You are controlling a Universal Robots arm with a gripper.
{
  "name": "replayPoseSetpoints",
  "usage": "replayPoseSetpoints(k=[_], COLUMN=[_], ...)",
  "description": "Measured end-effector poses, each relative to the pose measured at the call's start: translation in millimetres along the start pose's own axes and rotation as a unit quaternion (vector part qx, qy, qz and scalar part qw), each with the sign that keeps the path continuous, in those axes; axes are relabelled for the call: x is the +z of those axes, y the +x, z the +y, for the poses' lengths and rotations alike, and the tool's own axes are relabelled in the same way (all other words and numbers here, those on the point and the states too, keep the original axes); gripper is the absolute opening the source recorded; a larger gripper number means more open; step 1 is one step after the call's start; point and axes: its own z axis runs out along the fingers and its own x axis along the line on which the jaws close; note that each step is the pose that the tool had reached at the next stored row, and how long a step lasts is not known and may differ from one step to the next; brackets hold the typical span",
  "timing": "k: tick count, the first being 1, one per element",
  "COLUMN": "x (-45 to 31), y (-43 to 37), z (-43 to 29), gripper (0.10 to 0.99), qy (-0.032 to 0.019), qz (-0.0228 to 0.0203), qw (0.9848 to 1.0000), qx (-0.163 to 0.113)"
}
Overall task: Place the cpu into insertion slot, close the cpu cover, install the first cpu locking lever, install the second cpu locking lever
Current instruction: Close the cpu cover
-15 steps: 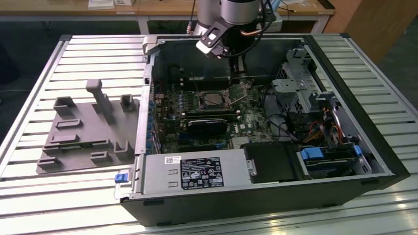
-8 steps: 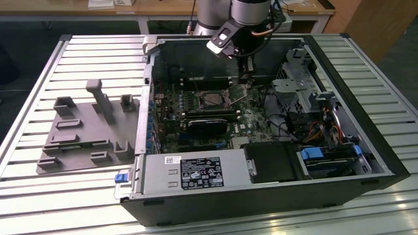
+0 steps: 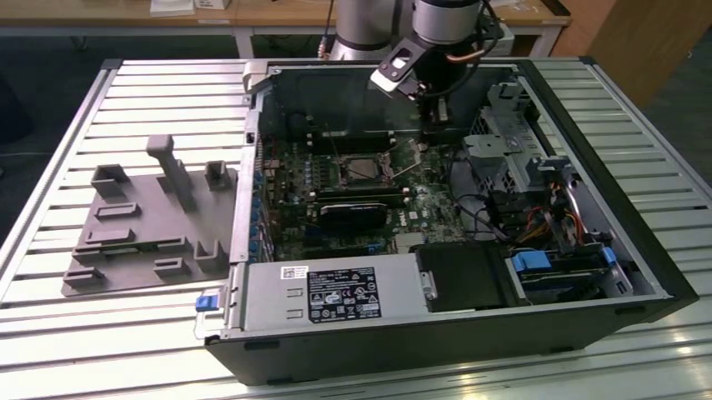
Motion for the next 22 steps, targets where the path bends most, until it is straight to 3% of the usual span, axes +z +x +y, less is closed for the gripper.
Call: replayPoseSetpoints(k=[5, 17, 22], x=[4.6, 22.8, 23.9], y=[1.1, 1.9, 1.9], z=[6.7, 9.8, 10.0], gripper=[0.102, 0.102, 0.102], qy=[0.0006, 0.0021, 0.0022], qz=[-0.0005, -0.0005, -0.0006], qw=[1.0000, 1.0000, 1.0000], qx=[0.000, 0.000, 0.000])
